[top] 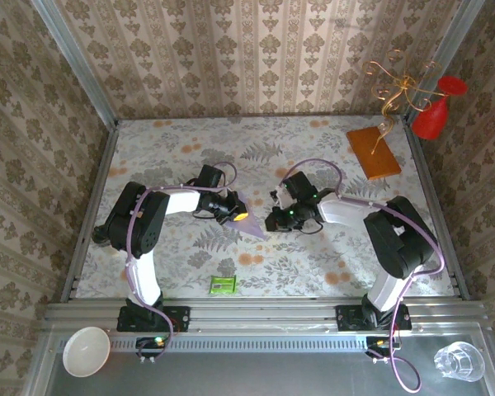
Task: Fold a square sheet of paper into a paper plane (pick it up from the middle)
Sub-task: Fourth fold the wing at the center of the table.
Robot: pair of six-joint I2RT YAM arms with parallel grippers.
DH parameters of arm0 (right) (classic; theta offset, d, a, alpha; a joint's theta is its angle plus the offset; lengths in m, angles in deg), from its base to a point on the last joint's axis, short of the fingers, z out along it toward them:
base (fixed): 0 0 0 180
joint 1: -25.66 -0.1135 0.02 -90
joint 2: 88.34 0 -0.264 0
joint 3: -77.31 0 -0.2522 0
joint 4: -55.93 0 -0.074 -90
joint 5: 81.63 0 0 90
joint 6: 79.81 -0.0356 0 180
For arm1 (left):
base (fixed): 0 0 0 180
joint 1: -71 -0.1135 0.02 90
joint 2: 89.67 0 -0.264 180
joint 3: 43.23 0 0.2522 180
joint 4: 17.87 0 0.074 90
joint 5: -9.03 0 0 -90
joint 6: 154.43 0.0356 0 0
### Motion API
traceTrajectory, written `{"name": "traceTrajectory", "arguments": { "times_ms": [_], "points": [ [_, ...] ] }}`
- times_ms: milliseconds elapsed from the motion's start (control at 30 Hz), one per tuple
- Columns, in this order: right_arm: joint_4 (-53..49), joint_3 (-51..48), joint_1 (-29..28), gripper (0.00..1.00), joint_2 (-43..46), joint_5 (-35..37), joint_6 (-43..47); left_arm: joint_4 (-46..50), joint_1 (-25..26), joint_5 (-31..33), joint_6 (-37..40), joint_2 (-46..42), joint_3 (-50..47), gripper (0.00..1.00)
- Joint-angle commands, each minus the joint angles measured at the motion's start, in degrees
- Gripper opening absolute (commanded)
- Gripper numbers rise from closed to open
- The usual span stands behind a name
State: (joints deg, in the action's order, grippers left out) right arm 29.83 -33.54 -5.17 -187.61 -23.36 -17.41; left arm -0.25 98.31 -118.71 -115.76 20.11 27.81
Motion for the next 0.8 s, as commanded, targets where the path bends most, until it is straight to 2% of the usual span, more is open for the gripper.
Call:
{"name": "traceTrajectory", "arguments": {
  "times_ms": [0,200,467,767],
  "points": [
    [2.0,3.5,-1.5,0.07,-3.9,1.3,-1.7,6.9,-0.1,4.4,0.4,2.1,-0.9,0.09],
    [2.3,7.2,-2.8,0.05,-9.3,2.2,-2.3,6.7,0.4,4.2,0.3,1.9,-0.3,0.09],
    [-0.9,7.2,-2.8,0.03,-13.1,4.3,-1.4,5.9,0.4,3.8,0.5,0.5,0.1,0.09],
    [-5.3,6.1,-2.7,0.02,-14.3,8.0,-1.2,2.0,1.4,4.1,3.3,-7.3,-1.1,0.09]
  ]
}}
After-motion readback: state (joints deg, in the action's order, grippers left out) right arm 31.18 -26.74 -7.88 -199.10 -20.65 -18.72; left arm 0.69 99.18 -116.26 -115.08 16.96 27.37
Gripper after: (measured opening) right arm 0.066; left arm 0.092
